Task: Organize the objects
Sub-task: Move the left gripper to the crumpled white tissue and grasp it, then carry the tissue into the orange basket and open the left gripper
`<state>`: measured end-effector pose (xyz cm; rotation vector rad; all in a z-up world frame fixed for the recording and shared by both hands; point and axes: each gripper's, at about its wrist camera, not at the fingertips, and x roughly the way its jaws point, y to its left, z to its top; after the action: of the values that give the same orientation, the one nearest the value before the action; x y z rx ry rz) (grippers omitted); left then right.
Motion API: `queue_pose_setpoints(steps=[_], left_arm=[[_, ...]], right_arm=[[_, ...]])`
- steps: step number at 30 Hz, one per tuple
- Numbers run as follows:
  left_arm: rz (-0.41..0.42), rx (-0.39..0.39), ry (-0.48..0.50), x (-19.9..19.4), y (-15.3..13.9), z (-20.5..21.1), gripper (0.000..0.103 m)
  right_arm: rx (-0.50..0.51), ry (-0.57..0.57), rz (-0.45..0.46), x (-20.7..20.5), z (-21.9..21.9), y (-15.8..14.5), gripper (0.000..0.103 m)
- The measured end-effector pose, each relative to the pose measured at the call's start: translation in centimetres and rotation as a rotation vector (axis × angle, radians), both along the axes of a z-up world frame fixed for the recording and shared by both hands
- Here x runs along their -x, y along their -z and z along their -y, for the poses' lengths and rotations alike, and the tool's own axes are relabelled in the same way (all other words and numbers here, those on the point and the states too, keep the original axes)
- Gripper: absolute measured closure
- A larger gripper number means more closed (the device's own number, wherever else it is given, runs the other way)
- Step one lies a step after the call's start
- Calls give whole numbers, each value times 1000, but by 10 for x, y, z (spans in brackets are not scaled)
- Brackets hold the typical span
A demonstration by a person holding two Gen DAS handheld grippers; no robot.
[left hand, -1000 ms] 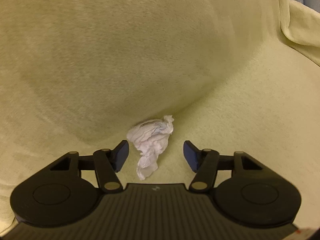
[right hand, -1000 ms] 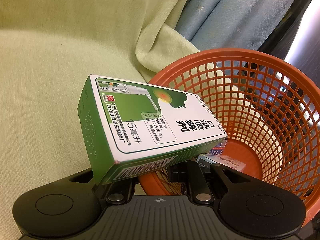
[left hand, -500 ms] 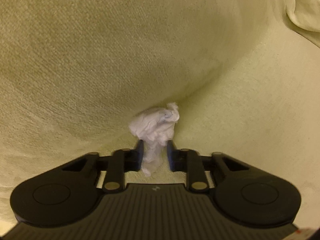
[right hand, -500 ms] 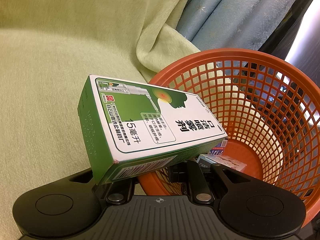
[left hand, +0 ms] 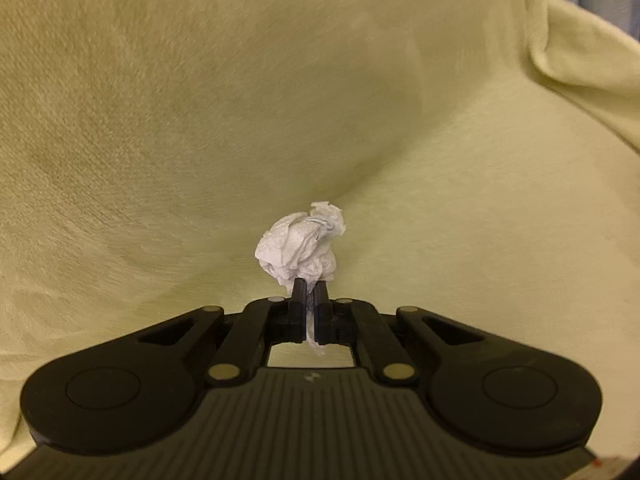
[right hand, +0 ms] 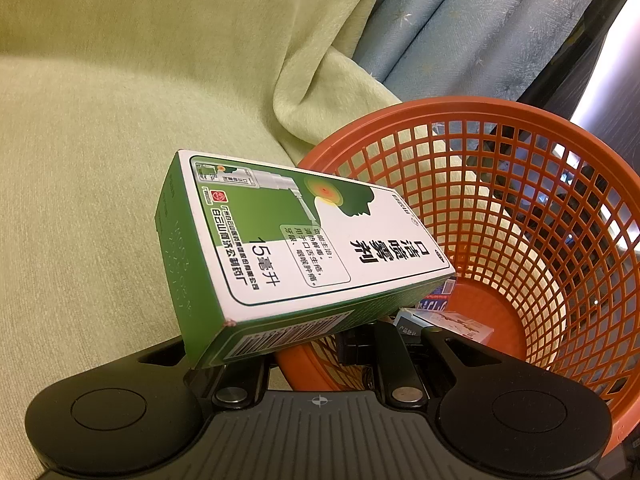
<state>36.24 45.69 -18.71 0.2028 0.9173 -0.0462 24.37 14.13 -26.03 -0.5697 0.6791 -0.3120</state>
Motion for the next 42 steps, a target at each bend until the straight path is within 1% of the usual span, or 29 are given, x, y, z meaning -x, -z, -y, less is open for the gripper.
queue_pose_setpoints(steps=[7, 10, 11, 16, 19, 25, 30, 34, 39, 42], left_arm=[[23, 63, 72, 15, -21, 25, 102], [36, 77, 127, 19, -30, 42, 102], [40, 81, 147, 13, -28, 46, 102], [55, 105, 240, 9, -45, 78, 102], [62, 117, 294, 14, -53, 100, 102], [61, 128, 398, 0, -58, 146, 102], [40, 135, 488, 0, -59, 175, 102], [33, 120, 588, 6, -67, 206, 103], [21, 153, 736, 9, -83, 254, 102], [11, 163, 828, 10, -92, 292, 102]], right_arm=[[1, -1, -1, 2, 1, 0, 92], [1, -1, -1, 2, 2, 0, 92], [1, -1, -1, 2, 1, 0, 92], [1, -1, -1, 2, 1, 0, 92], [1, -1, -1, 2, 1, 0, 92], [0, -1, -1, 1, 2, 0, 92], [-2, -1, 0, 2, 2, -1, 92], [-5, -1, 2, 2, 2, -1, 92], [-11, 0, 6, 2, 2, -2, 92], [-22, 1, 12, 2, 3, -4, 92]])
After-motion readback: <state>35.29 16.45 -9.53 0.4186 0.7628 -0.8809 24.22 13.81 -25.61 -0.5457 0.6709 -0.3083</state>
